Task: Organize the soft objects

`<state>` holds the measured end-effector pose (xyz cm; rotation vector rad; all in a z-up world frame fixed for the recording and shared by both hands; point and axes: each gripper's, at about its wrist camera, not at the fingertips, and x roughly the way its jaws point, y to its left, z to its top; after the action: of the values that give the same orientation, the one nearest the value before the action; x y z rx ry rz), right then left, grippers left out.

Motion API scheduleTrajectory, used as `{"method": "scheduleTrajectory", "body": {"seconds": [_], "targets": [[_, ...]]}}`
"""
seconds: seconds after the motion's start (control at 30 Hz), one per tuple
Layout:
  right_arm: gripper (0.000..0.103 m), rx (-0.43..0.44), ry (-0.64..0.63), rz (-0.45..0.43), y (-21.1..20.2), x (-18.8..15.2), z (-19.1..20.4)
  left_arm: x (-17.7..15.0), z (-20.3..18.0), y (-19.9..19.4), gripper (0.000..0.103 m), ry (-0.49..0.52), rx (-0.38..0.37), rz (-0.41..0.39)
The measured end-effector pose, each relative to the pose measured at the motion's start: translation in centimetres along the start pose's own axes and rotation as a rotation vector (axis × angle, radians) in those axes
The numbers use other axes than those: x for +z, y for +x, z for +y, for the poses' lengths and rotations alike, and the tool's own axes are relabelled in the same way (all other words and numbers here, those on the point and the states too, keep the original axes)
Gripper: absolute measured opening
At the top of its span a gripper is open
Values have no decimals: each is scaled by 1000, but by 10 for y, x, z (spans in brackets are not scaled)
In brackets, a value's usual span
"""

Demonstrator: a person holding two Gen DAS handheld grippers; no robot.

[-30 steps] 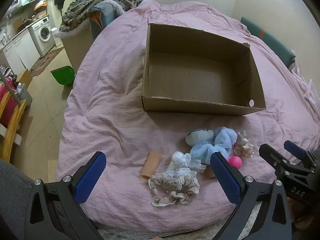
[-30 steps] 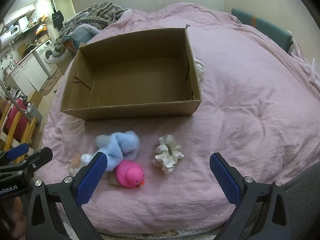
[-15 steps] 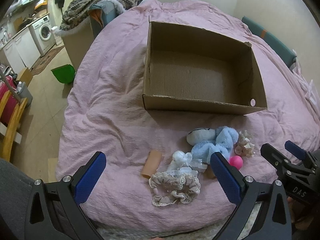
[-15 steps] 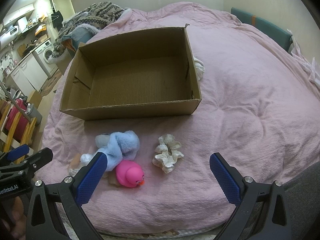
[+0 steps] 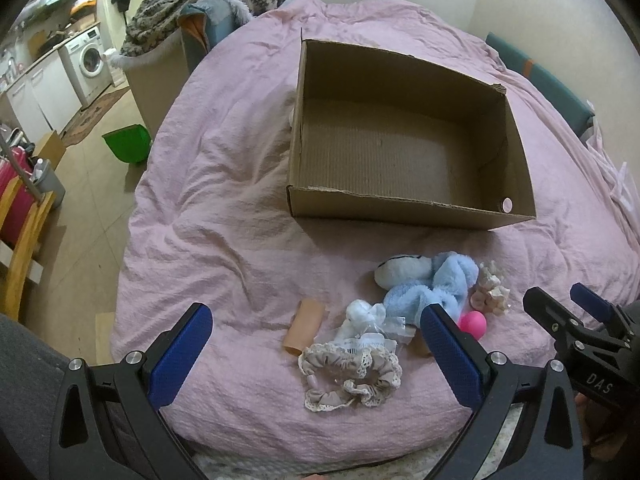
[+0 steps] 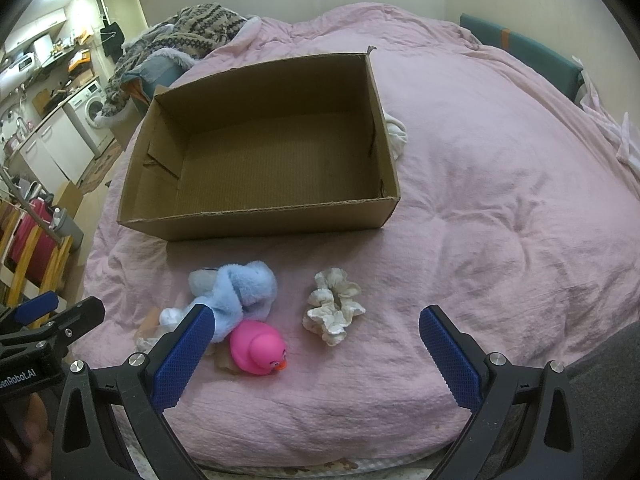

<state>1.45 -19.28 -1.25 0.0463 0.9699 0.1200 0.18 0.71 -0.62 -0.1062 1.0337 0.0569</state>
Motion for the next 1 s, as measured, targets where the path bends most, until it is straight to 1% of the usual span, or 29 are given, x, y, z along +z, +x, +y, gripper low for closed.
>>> {"method": "scheduleTrajectory", "body": {"seconds": [0.43,0.73,0.93,1.0], "targets": [[103,-4,4,5,-1,-1,-1,0,0,2,103,4,-5,4],[103,-4,7,7,0,0,-2,0,-4,5,103,14,8,12],[103,0,13,6,1,0,-2,-2,-4,4,103,25,21,5],[103,-1,13,7,1,0,-2,-2,-4,4,103,21,15,3]]}}
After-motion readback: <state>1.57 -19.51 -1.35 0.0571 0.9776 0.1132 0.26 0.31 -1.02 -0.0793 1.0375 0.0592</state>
